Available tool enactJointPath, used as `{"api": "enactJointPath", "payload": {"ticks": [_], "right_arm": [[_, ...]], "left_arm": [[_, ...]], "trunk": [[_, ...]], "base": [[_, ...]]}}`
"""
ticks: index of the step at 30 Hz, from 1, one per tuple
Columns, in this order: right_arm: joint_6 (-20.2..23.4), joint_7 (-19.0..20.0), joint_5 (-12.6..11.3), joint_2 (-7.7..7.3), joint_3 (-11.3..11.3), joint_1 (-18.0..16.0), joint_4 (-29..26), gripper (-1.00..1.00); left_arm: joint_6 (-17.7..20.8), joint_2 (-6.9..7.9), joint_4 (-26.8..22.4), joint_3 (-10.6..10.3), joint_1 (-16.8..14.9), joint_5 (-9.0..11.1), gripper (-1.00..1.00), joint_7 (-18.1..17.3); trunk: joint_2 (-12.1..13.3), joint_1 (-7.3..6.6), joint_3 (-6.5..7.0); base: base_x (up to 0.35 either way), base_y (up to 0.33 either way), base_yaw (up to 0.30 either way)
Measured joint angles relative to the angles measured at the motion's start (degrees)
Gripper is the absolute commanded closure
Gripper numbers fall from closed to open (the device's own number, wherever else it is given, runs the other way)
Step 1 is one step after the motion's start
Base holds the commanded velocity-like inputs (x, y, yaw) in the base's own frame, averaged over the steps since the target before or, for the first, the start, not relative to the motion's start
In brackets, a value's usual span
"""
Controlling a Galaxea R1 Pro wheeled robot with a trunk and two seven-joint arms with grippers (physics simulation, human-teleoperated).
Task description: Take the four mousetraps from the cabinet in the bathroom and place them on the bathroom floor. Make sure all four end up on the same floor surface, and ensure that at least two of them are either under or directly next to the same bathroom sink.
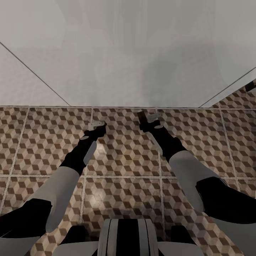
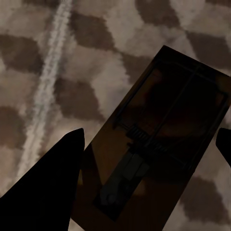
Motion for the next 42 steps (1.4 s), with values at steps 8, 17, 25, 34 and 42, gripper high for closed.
{"api": "enactJointPath", "payload": {"ticks": [8,17,25,34,42], "right_arm": [[-0.08,0.03,0.0,-0.02,0.05,0.02,0.0,1.0],[0.0,0.04,0.0,-0.11,0.0,0.0,0.01,1.0],[-0.09,-0.01,0.0,-0.01,0.17,0.02,0.0,1.0],[-0.02,-0.04,-0.07,0.16,0.26,0.02,0.02,1.0],[0.1,-0.12,-0.02,0.9,0.27,0.02,-0.04,1.0]], "left_arm": [[-0.43,0.05,-0.11,-0.13,0.0,-0.02,1.0,-0.06],[-0.54,-0.1,-0.11,-0.36,0.0,-0.03,1.0,-0.17],[-0.47,-0.27,-0.98,-0.77,0.0,-0.07,1.0,-0.17],[-0.48,-0.22,-1.06,-0.8,0.0,-0.07,1.0,-0.17],[-0.47,-0.19,-1.1,-0.8,-0.01,-0.07,1.0,-0.18]], "trunk": [[0.0,0.0,0.0],[0.0,0.0,0.0],[0.0,0.0,0.0],[0.0,0.0,0.0],[0.0,0.0,0.0]], "base": [[0.0,0.0,0.0],[0.0,0.0,0.0],[0.0,0.0,0.0],[0.0,0.0,0.0],[0.0,0.0,-0.169]]}}
